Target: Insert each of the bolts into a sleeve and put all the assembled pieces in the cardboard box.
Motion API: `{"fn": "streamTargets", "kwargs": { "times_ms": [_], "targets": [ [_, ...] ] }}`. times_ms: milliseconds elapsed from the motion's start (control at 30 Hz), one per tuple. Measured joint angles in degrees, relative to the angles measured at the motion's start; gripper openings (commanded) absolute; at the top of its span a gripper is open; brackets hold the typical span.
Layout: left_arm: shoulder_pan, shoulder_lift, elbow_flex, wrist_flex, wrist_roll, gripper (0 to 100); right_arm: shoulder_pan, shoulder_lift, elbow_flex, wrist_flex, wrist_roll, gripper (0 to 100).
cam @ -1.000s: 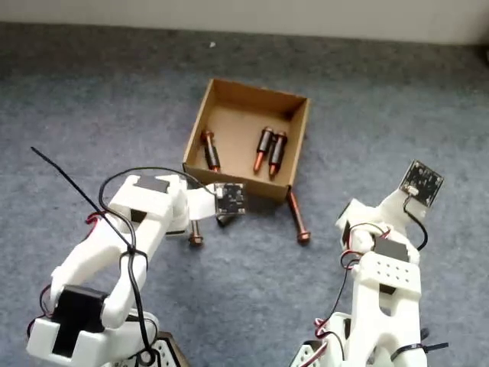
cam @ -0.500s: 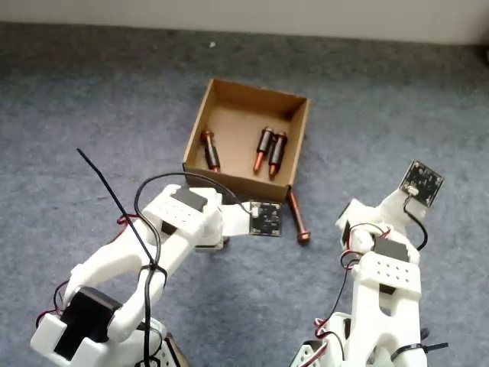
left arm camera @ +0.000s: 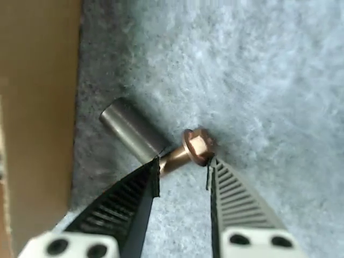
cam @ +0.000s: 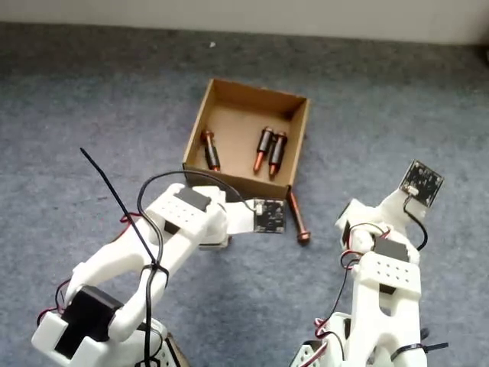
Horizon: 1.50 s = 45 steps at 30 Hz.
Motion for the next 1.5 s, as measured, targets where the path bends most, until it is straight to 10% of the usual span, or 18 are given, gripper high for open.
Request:
{"fn": "streamTargets", "kwargs": {
  "times_ms": [967,1500],
  "targets": [
    [6.59,19.96,-19.87,16.62,12.22,1,0.0,0.0,0.0,0.0,0.0,0.6],
    [-0.44,8.44,-19.87,18.02,12.4,18,0.0,0.0,0.0,0.0,0.0,0.6]
  ]
}}
